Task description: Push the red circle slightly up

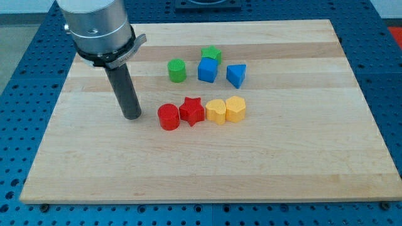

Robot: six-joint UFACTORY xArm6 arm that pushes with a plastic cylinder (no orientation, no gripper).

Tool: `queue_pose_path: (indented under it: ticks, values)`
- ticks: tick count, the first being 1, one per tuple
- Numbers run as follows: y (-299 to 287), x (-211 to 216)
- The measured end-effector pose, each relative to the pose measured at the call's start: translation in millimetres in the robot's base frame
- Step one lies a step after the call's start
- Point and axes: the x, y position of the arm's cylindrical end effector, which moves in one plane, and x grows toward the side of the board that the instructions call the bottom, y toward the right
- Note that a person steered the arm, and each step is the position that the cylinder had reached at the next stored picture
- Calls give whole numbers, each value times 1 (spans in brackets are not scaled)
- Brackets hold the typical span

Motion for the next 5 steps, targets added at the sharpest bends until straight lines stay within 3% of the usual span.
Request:
queue_pose_path:
  ticks: [3,5]
  values:
    - [20,52]
    - [62,58]
